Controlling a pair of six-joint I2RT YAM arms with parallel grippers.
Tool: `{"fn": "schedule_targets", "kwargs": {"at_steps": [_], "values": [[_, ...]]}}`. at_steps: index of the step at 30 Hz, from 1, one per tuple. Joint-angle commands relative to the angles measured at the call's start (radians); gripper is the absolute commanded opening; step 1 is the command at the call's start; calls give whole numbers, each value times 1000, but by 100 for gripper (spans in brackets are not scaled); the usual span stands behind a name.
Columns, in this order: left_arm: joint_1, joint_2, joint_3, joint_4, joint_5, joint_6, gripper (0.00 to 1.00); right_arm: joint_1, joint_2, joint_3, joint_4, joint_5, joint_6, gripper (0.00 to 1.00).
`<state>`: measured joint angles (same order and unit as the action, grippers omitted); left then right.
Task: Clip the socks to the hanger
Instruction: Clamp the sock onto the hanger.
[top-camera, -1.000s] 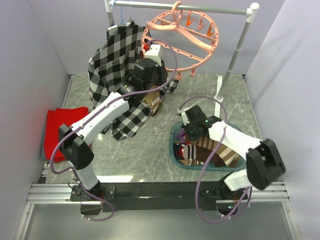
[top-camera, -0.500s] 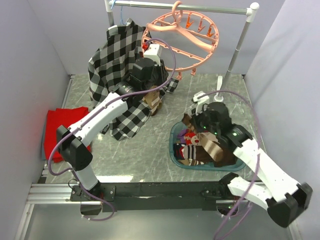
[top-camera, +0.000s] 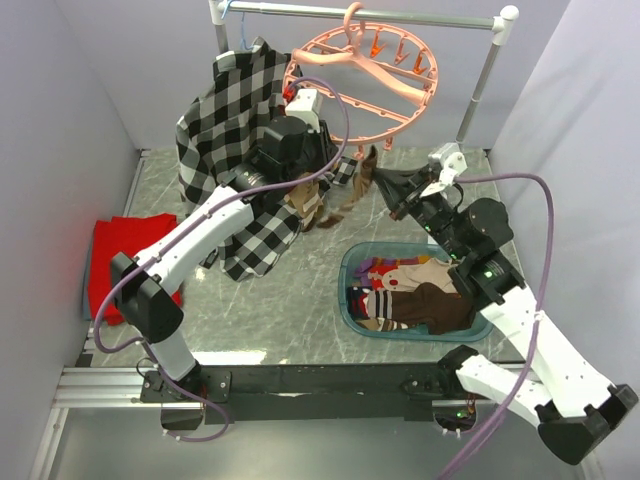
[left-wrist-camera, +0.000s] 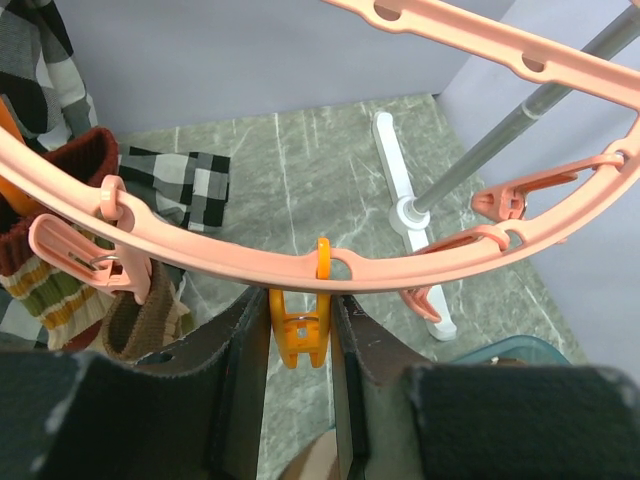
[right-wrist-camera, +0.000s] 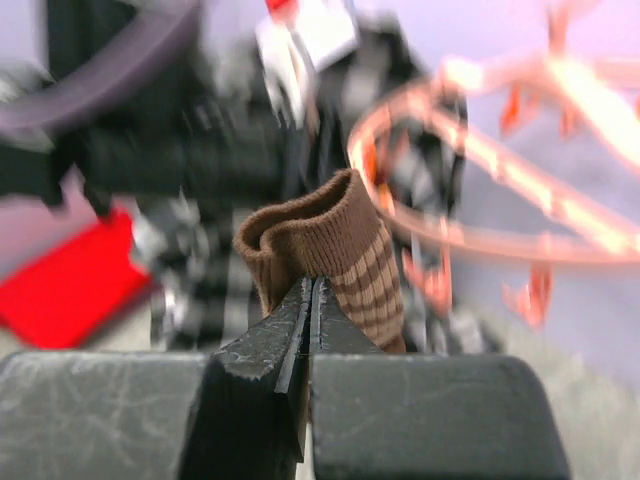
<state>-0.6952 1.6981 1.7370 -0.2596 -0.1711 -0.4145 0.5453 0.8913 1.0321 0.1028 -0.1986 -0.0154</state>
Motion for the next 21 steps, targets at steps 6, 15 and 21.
{"fn": "schedule_targets", "kwargs": {"at_steps": [6,15,21], "values": [[0,-58,-2,26,9,-41,1,5,167,-141,543,-105,80,0],[0,-77,-36,48,2,-61,1,1,330,-260,656,-98,167,0],[-1,-101,-68,76,10,-67,1,-19,363,-270,672,-94,196,0]]}}
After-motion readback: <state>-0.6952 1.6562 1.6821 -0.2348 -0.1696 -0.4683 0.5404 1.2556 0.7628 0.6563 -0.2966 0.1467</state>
